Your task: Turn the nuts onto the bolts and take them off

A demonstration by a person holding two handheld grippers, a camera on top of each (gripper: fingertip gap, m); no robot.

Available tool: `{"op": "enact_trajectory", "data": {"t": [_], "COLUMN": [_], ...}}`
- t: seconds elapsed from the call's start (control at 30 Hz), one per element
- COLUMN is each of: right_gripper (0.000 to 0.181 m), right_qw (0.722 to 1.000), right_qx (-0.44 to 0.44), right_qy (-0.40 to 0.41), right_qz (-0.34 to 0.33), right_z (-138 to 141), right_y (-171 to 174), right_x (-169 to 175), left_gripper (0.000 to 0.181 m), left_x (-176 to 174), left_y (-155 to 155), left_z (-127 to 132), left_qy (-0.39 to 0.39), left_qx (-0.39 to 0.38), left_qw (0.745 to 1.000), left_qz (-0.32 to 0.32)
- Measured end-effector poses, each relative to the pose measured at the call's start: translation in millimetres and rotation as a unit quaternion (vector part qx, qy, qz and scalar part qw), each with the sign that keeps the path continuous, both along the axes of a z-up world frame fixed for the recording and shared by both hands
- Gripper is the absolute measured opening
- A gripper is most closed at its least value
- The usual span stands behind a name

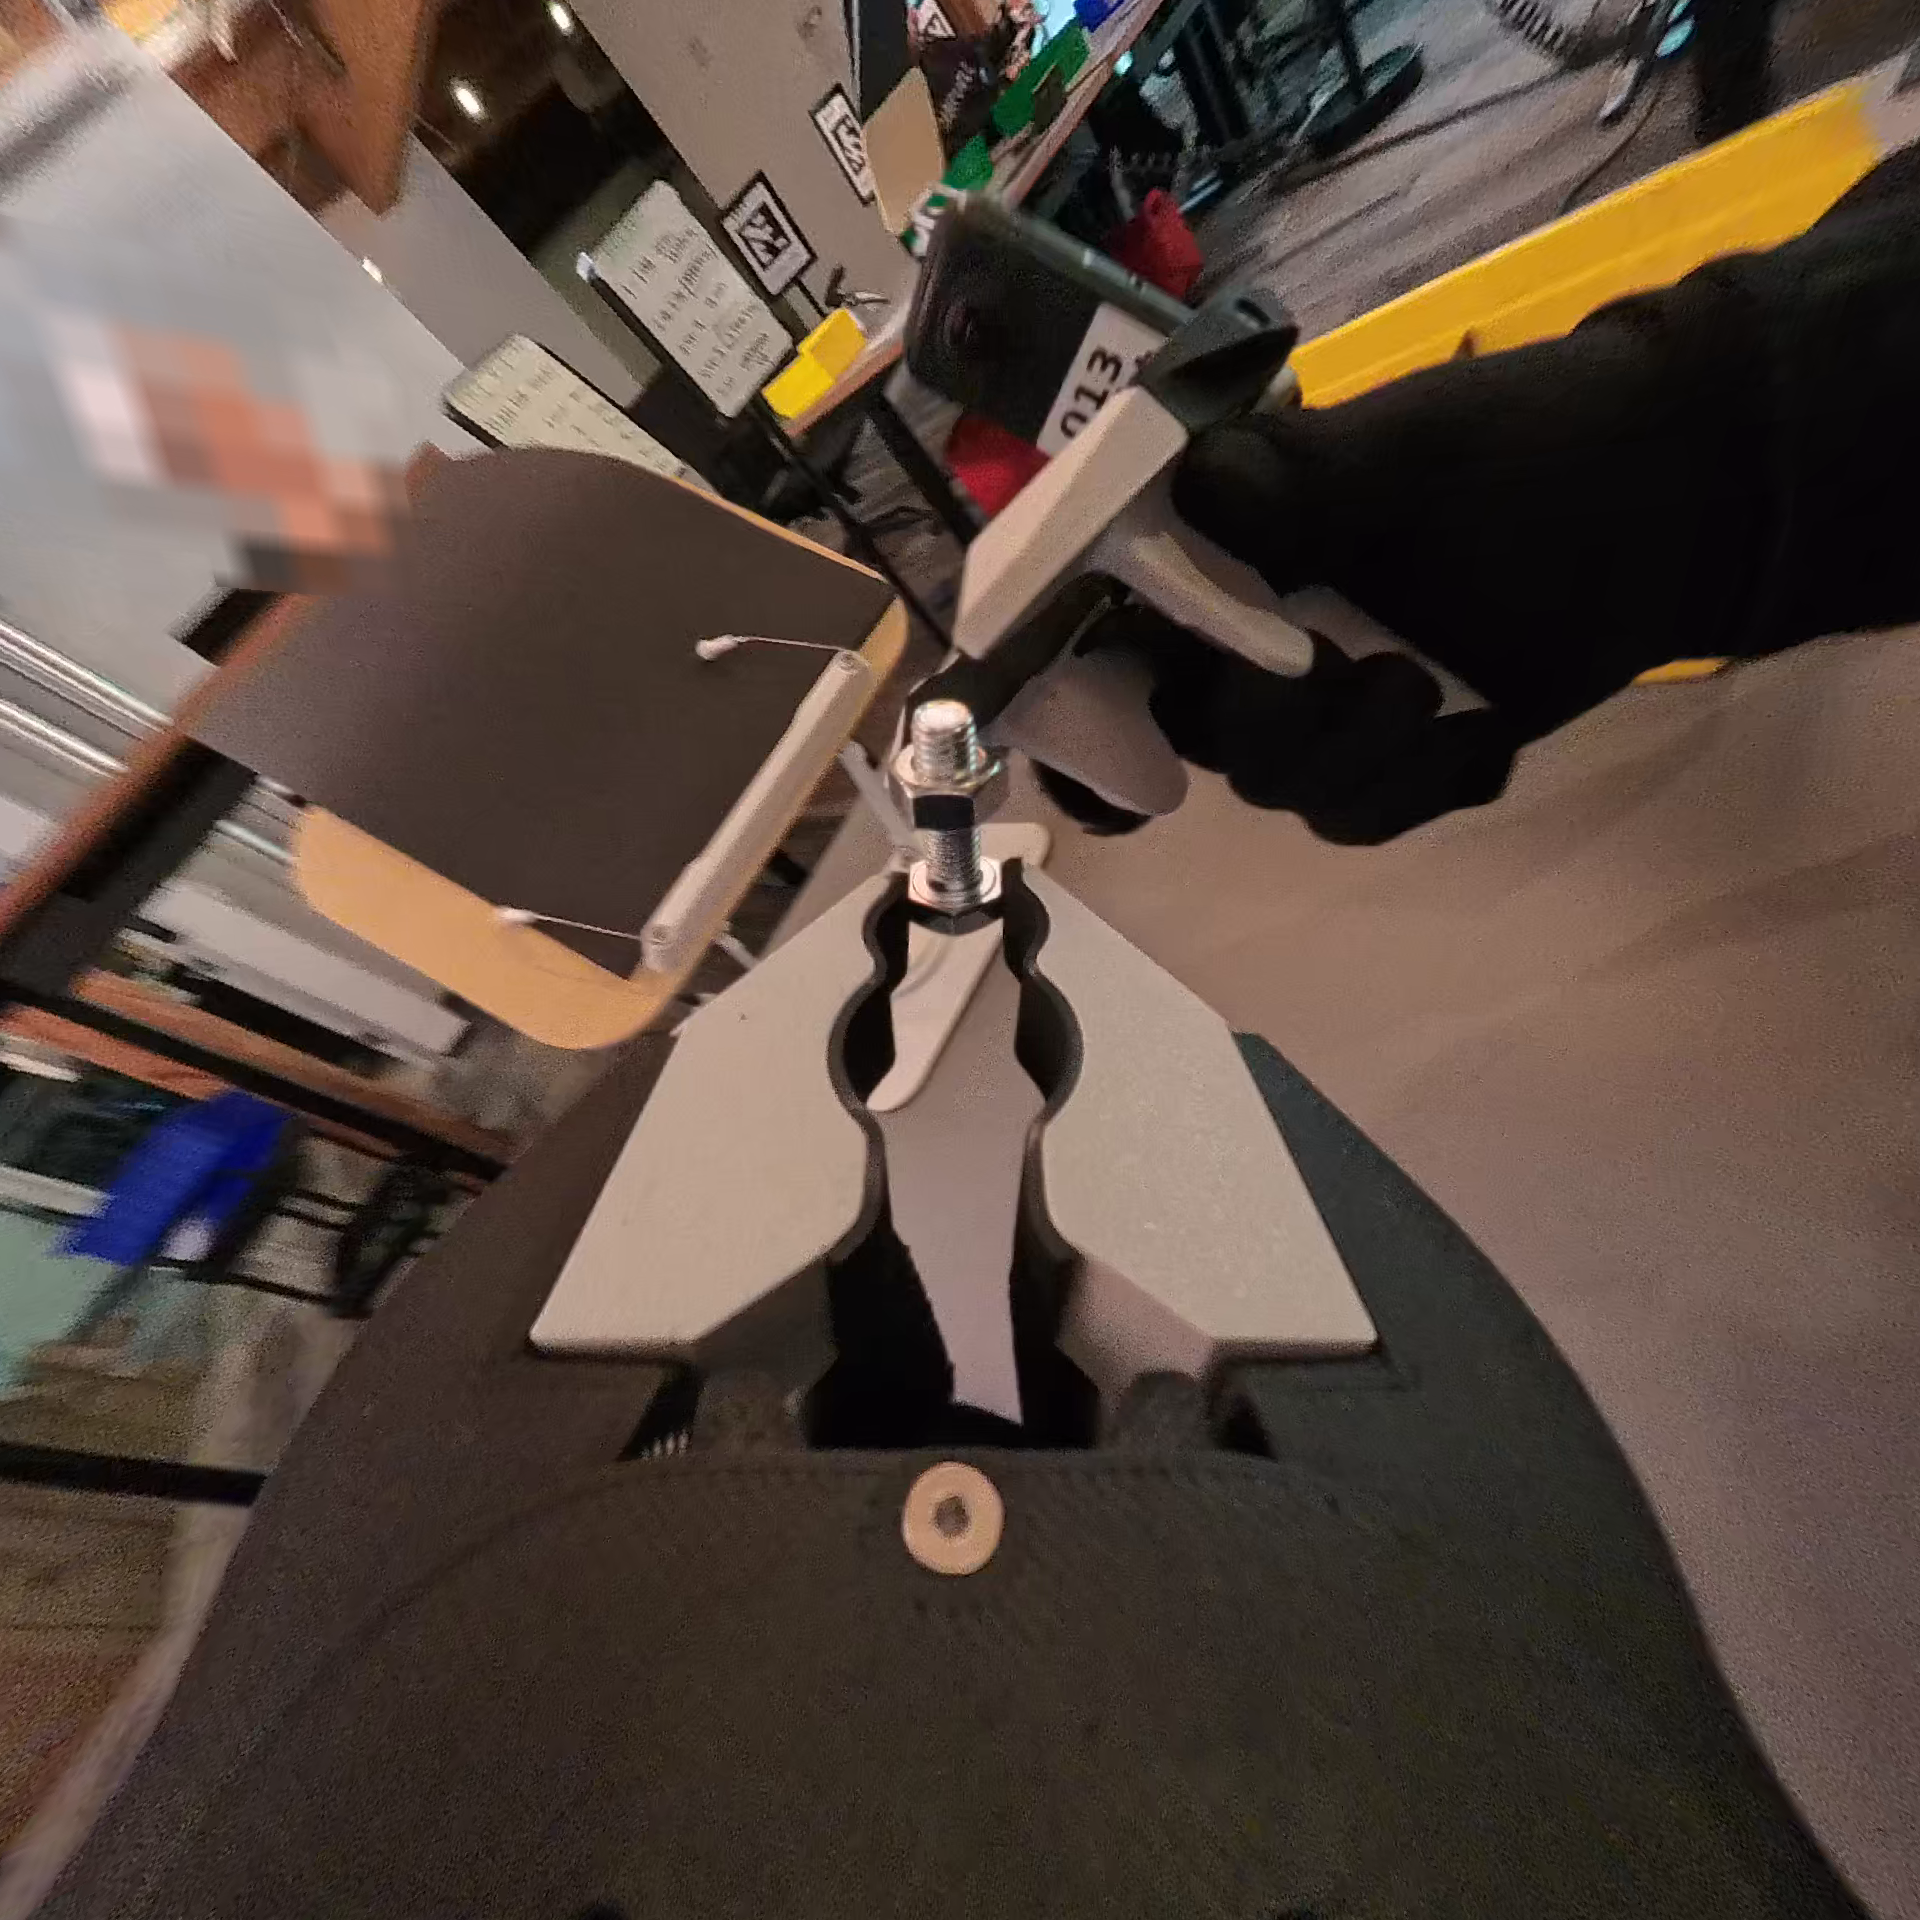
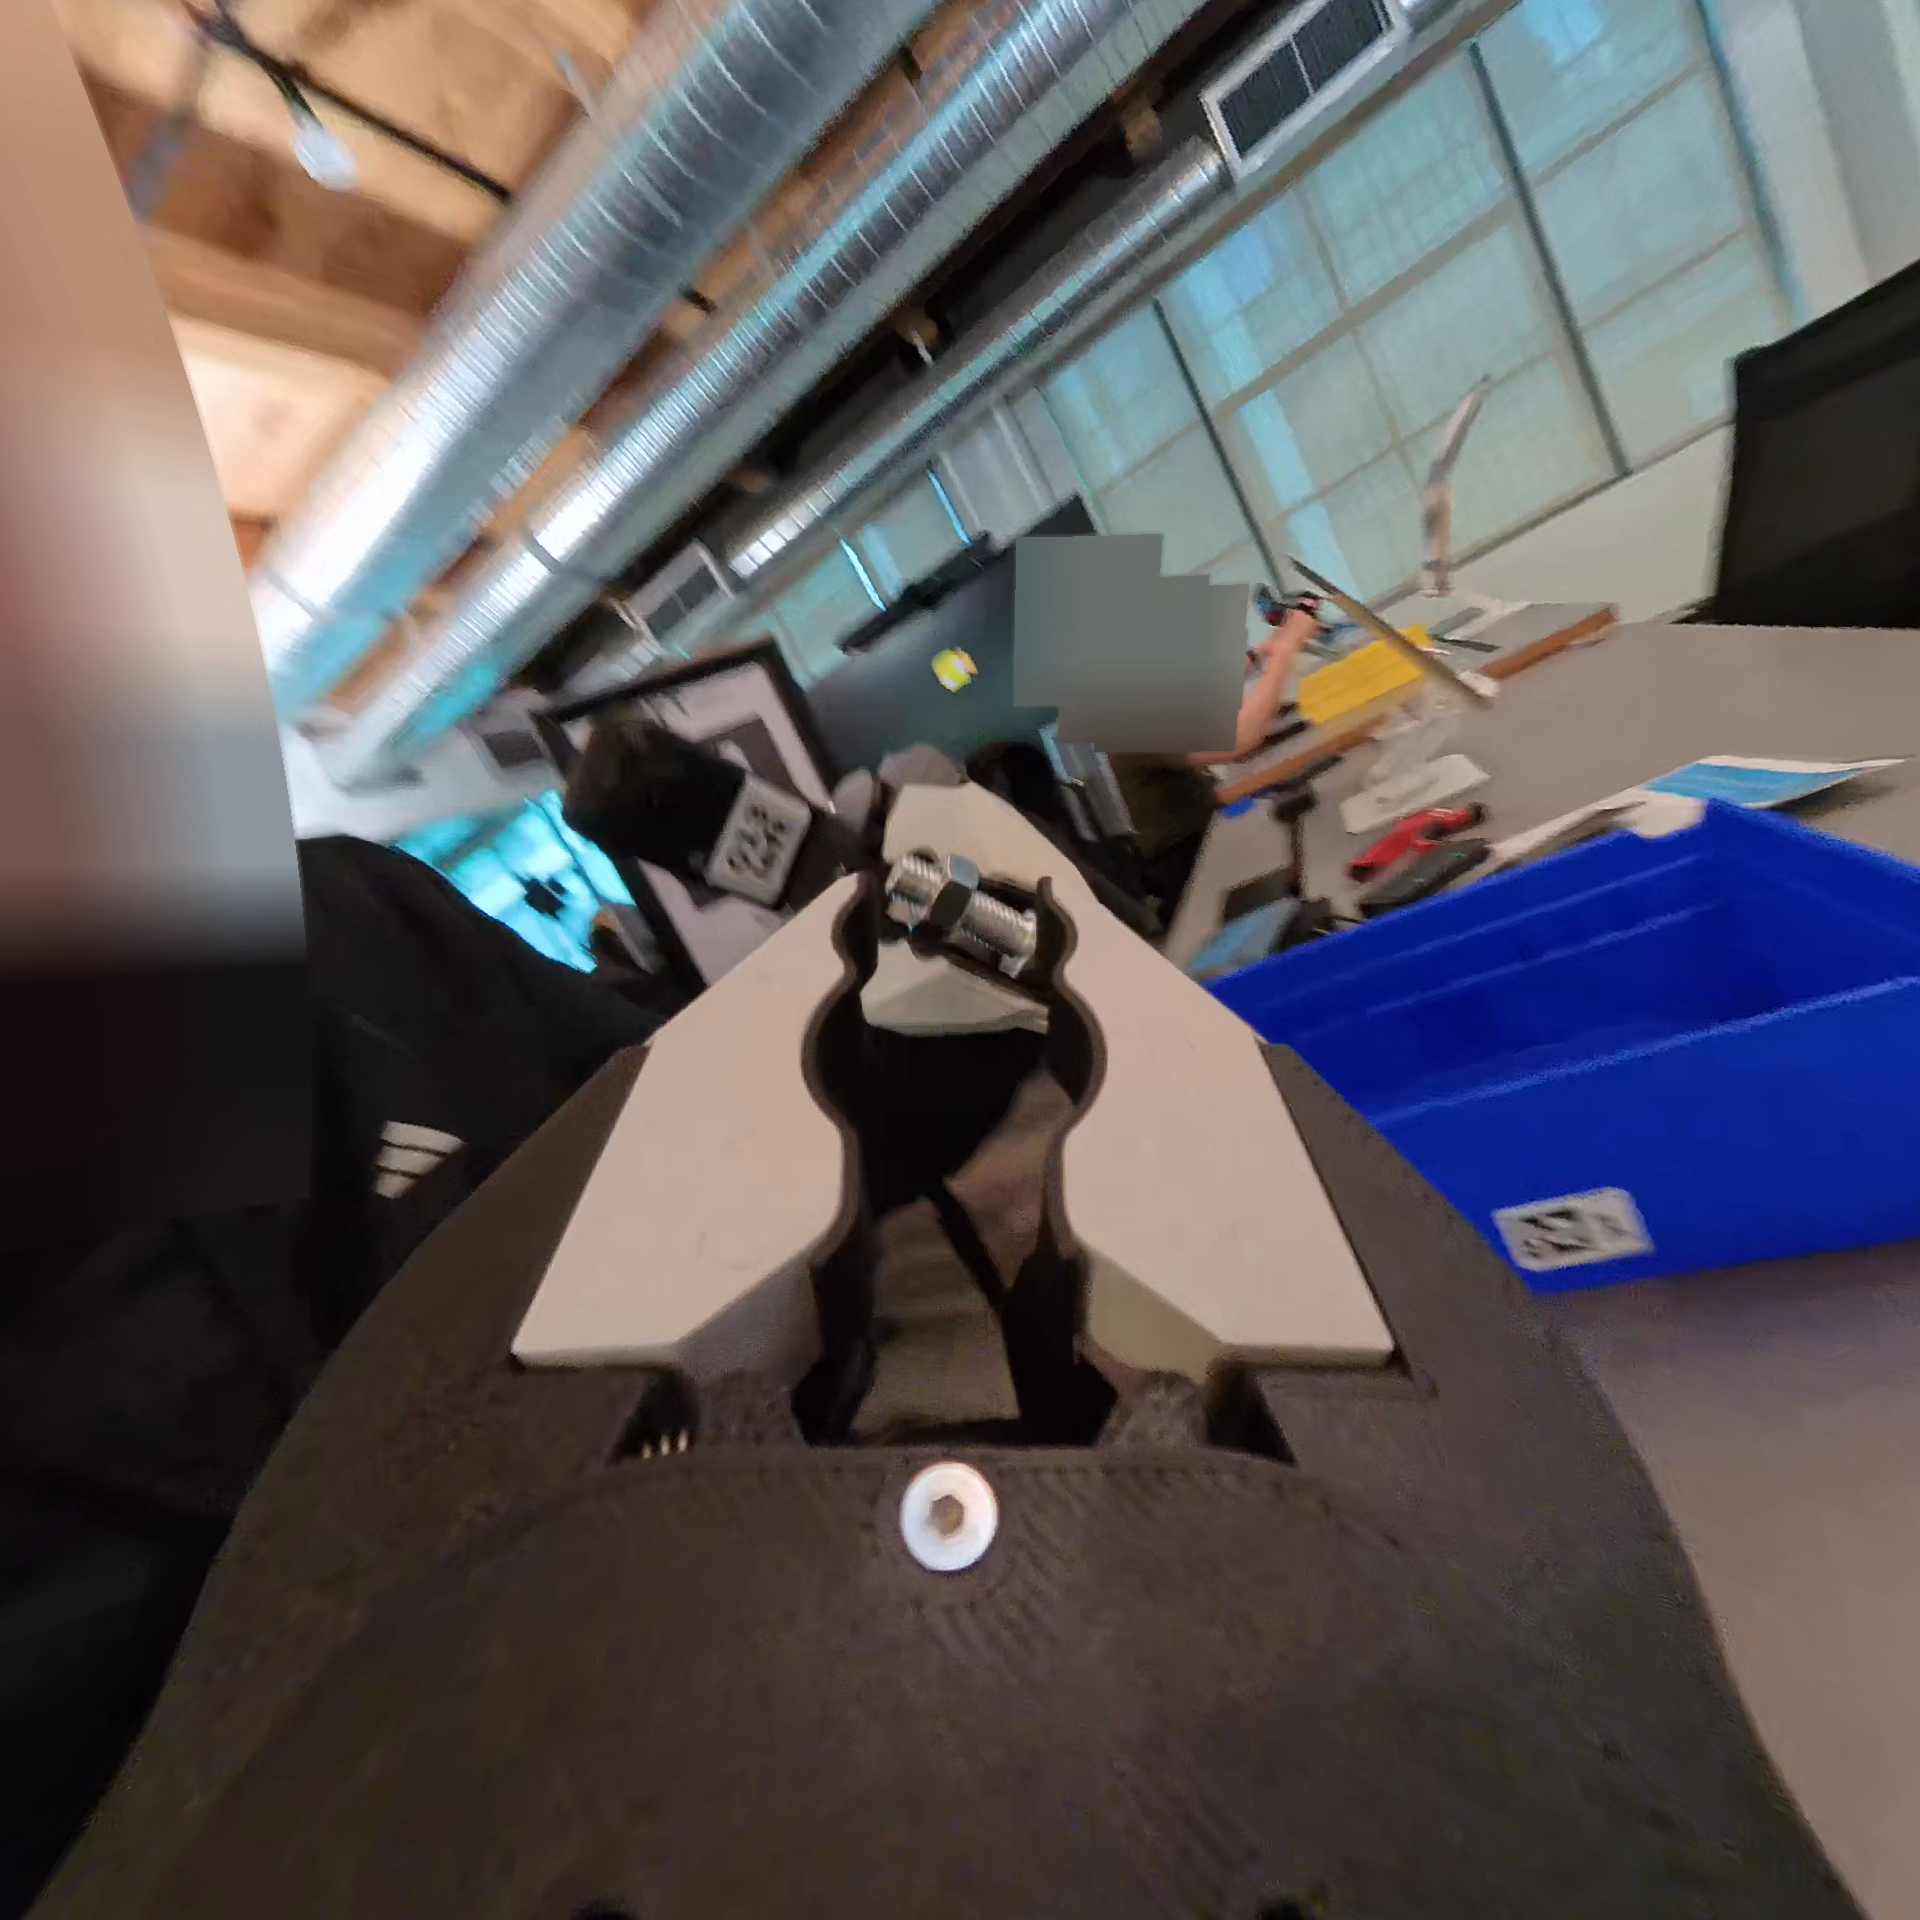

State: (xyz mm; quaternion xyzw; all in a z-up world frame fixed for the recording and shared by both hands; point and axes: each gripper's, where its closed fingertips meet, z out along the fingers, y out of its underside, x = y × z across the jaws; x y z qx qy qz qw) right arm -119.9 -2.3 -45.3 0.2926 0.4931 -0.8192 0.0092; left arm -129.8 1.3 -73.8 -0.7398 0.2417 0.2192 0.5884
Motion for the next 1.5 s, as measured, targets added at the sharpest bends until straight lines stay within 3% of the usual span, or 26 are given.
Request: {"op": "enact_trajectory", "data": {"t": [0.03,0.17,0.33,0.43,0.73,0.8,0.93,1.27,1.5], "right_gripper": [0.03,0.032,0.027,0.017,0.016,0.016,0.016,0.016,0.017], "right_qw": [0.999,0.979,0.953,0.953,0.967,0.969,0.968,0.967,0.967], "right_qx": [0.038,0.17,0.252,0.254,0.206,0.196,0.199,0.2,0.197], "right_qy": [0.008,0.073,0.115,0.116,0.103,0.101,0.099,0.107,0.111], "right_qz": [-0.019,-0.084,-0.121,-0.116,-0.109,-0.111,-0.113,-0.118,-0.119], "right_z": [-3,-6,-8,-10,-3,-2,-2,-3,-1], "right_y": [-1,-8,-16,-19,-12,-11,-11,-15,-15], "right_x": [-1,1,0,1,1,1,0,0,1], "left_gripper": [0.016,0.016,0.016,0.016,0.017,0.028,0.031,0.017,0.016], "left_x": [1,7,15,20,20,18,18,21,24], "left_y": [0,-2,-3,-3,-3,-2,0,1,0], "left_z": [-1,-3,-11,-14,-6,-6,-10,-9,-8], "left_qy": [-0.032,-0.149,-0.216,-0.225,-0.26,-0.262,-0.249,-0.272,-0.292], "left_qx": [-0.008,-0.039,-0.069,-0.081,-0.06,-0.055,-0.06,-0.05,-0.045], "left_qw": [0.999,0.986,0.97,0.966,0.957,0.957,0.961,0.954,0.947], "left_qz": [-0.009,-0.058,-0.091,-0.103,-0.117,-0.115,-0.108,-0.117,-0.129]}}
